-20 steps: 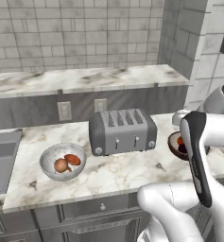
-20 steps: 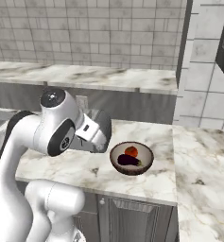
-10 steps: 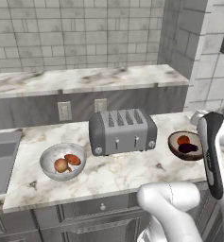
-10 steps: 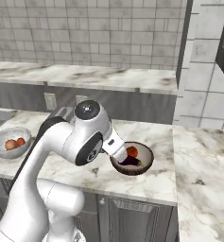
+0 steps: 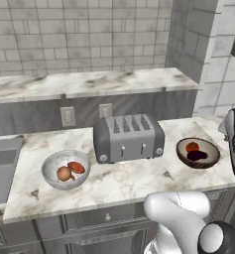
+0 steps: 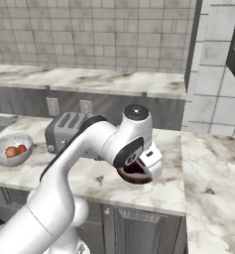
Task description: Place the bowl containing the tomato and eggplant in the microwave. Close the microwave door and press the start button to microwave the meal.
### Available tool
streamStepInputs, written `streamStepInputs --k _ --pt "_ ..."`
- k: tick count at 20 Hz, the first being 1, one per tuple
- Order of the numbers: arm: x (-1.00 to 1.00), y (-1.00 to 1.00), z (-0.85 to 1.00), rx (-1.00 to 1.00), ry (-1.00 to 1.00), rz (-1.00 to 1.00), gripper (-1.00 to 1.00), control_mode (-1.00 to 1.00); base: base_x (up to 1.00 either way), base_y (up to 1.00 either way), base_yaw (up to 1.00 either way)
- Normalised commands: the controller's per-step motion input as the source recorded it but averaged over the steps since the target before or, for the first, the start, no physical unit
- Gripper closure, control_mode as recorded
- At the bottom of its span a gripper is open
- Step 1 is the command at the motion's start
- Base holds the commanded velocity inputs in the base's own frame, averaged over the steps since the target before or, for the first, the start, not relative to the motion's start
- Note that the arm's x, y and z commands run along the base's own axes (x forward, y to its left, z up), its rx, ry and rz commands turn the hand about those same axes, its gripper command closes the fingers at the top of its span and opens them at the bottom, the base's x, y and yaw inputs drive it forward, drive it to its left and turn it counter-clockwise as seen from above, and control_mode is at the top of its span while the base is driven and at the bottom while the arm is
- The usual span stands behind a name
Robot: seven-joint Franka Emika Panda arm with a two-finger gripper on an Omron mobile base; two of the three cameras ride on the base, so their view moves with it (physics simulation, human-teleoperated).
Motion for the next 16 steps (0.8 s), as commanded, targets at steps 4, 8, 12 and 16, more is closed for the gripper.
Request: streamStepInputs --k 4,8,12,16 --pt "0.31 -0.59 -0.44 0.09 0.08 -0.07 -1.0 -1.0 0.0 0.0 0.0" --pt "0.21 -0.51 -0.51 0.14 0.0 0.0 -1.0 -1.0 0.0 0.0 0.0" --pt "0.17 -0.31 -0.58 0.12 0.0 0.0 -1.0 -1.0 0.0 0.0 0.0" --pt "0.28 -0.02 -0.4 0.03 0.0 0.0 -1.0 -1.0 0.0 0.0 0.0"
